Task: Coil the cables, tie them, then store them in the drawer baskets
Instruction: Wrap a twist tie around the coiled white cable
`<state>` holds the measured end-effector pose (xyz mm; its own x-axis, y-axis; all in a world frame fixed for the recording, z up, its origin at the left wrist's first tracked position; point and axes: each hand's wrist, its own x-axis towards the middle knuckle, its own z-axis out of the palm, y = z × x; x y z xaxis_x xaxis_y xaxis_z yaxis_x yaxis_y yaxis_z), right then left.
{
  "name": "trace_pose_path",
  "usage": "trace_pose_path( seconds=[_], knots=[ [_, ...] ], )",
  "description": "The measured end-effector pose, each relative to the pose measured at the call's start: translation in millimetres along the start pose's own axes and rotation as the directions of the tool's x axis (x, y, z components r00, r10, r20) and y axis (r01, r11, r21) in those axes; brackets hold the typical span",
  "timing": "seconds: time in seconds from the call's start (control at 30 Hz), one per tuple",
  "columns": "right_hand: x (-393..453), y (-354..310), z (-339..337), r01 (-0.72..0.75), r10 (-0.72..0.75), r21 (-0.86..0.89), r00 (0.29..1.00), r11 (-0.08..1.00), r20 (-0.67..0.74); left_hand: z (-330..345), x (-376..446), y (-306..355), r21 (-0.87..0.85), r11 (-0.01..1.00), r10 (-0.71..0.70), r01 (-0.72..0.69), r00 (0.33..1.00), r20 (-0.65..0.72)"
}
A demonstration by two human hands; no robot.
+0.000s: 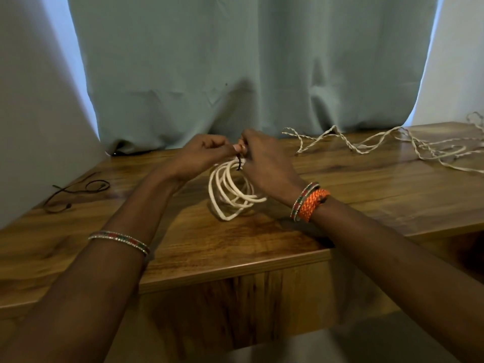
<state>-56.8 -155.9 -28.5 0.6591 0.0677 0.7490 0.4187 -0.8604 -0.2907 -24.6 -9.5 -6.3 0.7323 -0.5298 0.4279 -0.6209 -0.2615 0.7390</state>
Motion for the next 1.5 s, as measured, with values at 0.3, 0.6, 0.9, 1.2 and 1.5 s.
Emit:
trace_pose_path(
  seconds=[0.3, 0.6, 0.9, 1.2, 1.5],
  knots=[
    [6.0, 8.6, 6.8, -0.267, 0.184, 0.585, 0.963, 0.766, 0.198, -8.9, 3.0, -3.1, 0.089, 0.996, 0.028, -0.015, 0.988, -0.15],
    [-0.1, 9.0, 9.9, -0.206, 0.092, 0.592, 0.972, 0.779, 0.217, -11.5, 0.1, -5.3, 0.06, 0.998, 0.003, 0.005, 0.991, -0.133],
    [-4.7, 10.3, 10.9, -0.122, 0.095, 0.483, 0.992, 0.867, 0.081, -17.4, -9.3, 6.7, 0.214, 0.977, 0.011, -0.005, 1.0, -0.027],
    [-6.9, 9.0, 7.9, -0.149, 0.139, 0.473, 0.989, 0.868, 0.056, -18.6, -11.7, 4.5, 0.287, 0.956, 0.084, -0.065, 0.995, -0.055],
    [-7.6, 5.5, 10.8, -0.132, 0.138, 0.439, 0.99, 0.889, 0.018, -13.7, -2.5, -4.5, 0.427, 0.902, 0.149, -0.066, 0.975, -0.164]
  ],
)
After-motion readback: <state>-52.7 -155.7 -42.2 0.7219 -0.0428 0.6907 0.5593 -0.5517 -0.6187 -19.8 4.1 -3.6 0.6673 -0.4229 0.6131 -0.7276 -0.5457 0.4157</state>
